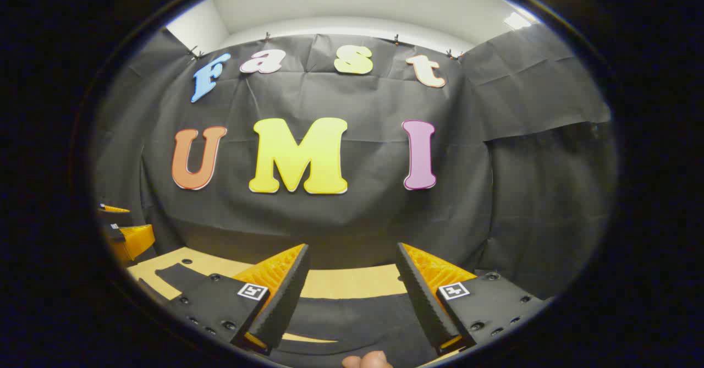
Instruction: Grasp the waist and the cuffs of the jeans and fold them to make the two legs overlap; first hold the waist and fold one-third of the jeans toward the cuffs, then hold the cuffs and fold the remaining one-third in the same direction to finish folding.
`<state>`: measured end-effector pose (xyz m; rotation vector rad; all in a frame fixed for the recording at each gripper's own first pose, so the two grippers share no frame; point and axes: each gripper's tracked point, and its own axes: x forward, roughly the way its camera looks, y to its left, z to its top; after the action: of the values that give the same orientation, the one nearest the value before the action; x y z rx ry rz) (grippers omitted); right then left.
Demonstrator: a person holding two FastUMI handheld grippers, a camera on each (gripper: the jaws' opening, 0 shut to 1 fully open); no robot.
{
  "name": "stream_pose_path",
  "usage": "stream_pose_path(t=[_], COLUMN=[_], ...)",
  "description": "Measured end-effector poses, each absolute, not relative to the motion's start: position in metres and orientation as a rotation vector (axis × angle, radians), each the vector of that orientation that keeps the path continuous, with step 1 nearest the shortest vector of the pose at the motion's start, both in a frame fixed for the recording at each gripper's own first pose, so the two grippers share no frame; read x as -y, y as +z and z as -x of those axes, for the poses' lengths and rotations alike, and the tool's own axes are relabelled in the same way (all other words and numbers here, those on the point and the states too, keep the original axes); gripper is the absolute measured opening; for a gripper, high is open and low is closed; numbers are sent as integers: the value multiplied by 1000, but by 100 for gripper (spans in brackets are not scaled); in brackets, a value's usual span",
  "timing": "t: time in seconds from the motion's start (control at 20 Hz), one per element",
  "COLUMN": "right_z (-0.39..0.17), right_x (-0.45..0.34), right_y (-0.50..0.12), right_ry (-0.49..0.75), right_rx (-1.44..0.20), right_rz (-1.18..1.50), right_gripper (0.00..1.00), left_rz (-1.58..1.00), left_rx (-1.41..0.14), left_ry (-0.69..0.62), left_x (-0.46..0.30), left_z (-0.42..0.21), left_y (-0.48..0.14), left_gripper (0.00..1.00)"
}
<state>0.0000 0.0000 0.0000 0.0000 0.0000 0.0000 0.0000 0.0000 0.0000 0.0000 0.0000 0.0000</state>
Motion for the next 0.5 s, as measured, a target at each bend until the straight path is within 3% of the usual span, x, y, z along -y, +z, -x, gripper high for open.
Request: stream_pose_path(t=[0.5], right_z=[10], right_x=[-15], right_y=[-4], right_ry=[56], right_rx=[-25], right_rz=[35], right_gripper=[95], left_rz=[-37], left_rx=[-5], left_ry=[8], left_x=[-7], left_z=[10], left_y=[-6], left_gripper=[99])
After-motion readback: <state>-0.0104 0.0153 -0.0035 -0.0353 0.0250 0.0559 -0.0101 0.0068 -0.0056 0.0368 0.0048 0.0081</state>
